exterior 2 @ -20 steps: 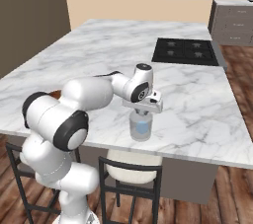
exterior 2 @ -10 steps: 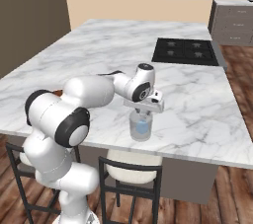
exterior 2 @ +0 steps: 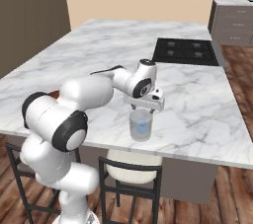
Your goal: There are two ice cubes in the ice bowl. Place both ice cubes in the glass cup.
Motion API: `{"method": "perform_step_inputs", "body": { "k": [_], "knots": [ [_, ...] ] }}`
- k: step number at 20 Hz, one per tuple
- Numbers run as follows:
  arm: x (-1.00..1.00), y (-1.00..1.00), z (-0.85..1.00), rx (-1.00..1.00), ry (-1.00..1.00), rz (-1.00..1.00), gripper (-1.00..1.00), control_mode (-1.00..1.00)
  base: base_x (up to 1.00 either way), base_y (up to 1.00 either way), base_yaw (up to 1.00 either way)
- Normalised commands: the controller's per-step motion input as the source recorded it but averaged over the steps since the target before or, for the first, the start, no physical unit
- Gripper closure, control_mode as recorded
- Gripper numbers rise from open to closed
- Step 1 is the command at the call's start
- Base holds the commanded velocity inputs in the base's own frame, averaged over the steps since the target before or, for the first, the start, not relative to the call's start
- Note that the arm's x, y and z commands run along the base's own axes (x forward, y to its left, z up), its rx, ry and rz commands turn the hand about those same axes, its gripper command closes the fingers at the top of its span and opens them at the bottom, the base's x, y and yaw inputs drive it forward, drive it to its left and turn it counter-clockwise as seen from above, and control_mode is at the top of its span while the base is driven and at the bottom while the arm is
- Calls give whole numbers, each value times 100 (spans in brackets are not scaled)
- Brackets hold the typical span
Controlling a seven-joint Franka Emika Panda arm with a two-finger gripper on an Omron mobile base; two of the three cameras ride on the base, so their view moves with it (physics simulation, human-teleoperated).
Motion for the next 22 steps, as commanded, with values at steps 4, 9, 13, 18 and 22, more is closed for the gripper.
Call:
{"method": "perform_step_inputs", "body": {
  "k": [4, 9, 13, 18, 22],
  "knots": [
    [-100, 60, 4, -2, -5, 3, -100, -100, 0, 0, 0],
    [-100, 43, 0, -13, -42, 11, -100, -100, 0, 0, 0],
    [-100, 26, 18, -16, -51, 7, -100, -100, 0, 0, 0],
    [-100, 7, 7, -2, -75, 0, -100, -100, 0, 0, 0],
    [-100, 13, 0, 2, -56, -4, -100, -100, 0, 0, 0]
  ]
}}
